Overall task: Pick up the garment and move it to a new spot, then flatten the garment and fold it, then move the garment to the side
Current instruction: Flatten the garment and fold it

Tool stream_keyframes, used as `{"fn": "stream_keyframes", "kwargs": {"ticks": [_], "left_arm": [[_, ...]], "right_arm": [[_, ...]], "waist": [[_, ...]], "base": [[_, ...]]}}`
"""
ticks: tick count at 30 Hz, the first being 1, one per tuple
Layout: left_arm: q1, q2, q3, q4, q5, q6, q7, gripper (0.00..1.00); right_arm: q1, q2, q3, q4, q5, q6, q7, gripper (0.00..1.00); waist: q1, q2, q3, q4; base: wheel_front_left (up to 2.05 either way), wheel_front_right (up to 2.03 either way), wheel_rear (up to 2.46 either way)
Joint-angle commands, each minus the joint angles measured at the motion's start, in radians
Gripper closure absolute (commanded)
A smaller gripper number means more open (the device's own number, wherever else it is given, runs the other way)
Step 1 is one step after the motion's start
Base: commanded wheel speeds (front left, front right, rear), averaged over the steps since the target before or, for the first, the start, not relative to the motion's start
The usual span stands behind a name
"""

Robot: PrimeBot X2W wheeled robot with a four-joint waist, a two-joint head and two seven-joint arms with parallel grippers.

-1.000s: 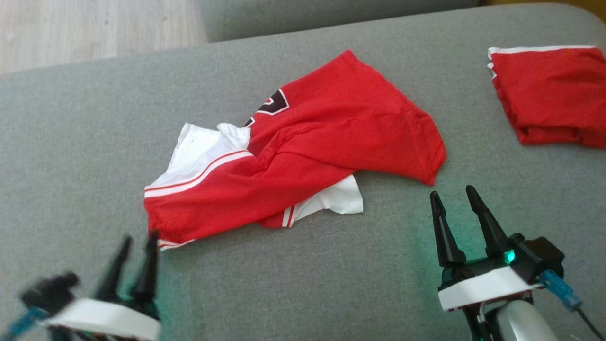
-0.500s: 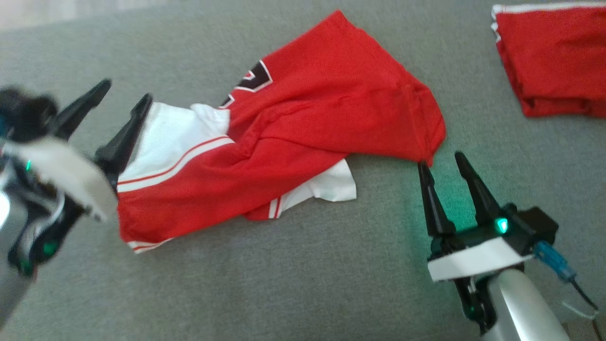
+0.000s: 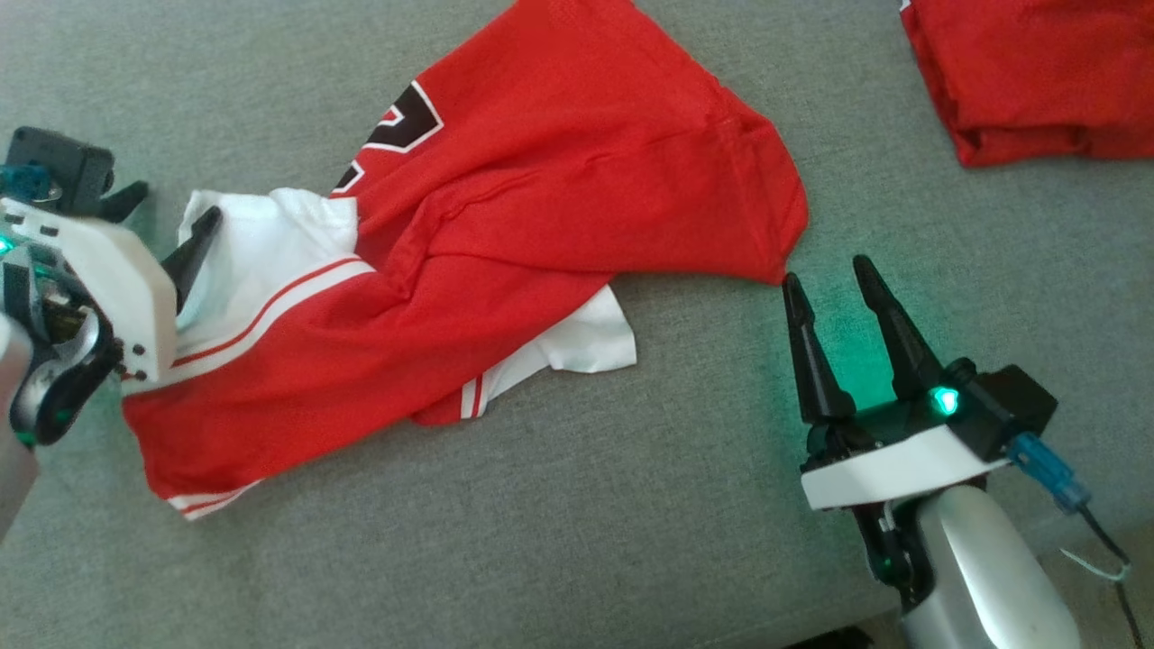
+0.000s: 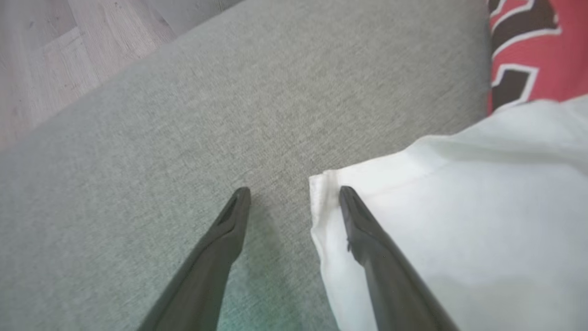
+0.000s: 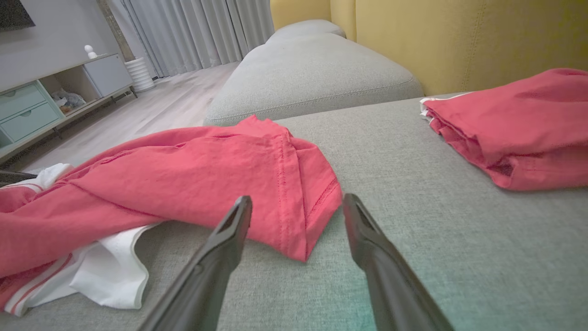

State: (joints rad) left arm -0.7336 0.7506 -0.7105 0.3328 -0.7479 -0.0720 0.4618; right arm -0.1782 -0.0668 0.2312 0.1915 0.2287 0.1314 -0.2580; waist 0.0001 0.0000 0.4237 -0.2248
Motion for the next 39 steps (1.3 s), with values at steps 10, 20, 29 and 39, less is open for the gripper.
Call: {"fn": "stream_keyframes", "kwargs": {"ticks": [10, 20, 29, 39], "left_arm": [[-0.044, 0.004, 0.011, 0.043, -0.018, -0.036, -0.043, 1.00], [-0.108, -0.006, 0.010, 0.001, 0.056, -0.050, -0.251, 1.00], [-0.158, -0.018, 0.019, -0.045, 0.124, -0.031, -0.371, 1.00], [-0.190, -0.029, 0.009, -0.077, 0.141, -0.028, -0.385, 1.00]], "right_arm": [[-0.020, 0.010, 0.012, -0.029, -0.003, -0.001, -0.004, 0.00], [-0.084, -0.091, 0.003, -0.025, 0.058, -0.001, -0.004, 0.00], [-0.329, -0.368, 0.320, 0.093, 0.524, -0.001, 0.129, 0.00], [-0.507, -0.531, 0.512, 0.129, 0.936, -0.001, 0.336, 0.00]], "waist": [[-0.0001, 0.0000, 0.009, 0.004], [-0.0001, 0.0000, -0.008, 0.067], [-0.0001, 0.0000, -0.022, 0.126], [-0.0001, 0.0000, 0.012, 0.181]], "base": [[0.00, 0.00, 0.00], [0.00, 0.00, 0.00], [0.00, 0.00, 0.00], [0.00, 0.00, 0.00]]}}
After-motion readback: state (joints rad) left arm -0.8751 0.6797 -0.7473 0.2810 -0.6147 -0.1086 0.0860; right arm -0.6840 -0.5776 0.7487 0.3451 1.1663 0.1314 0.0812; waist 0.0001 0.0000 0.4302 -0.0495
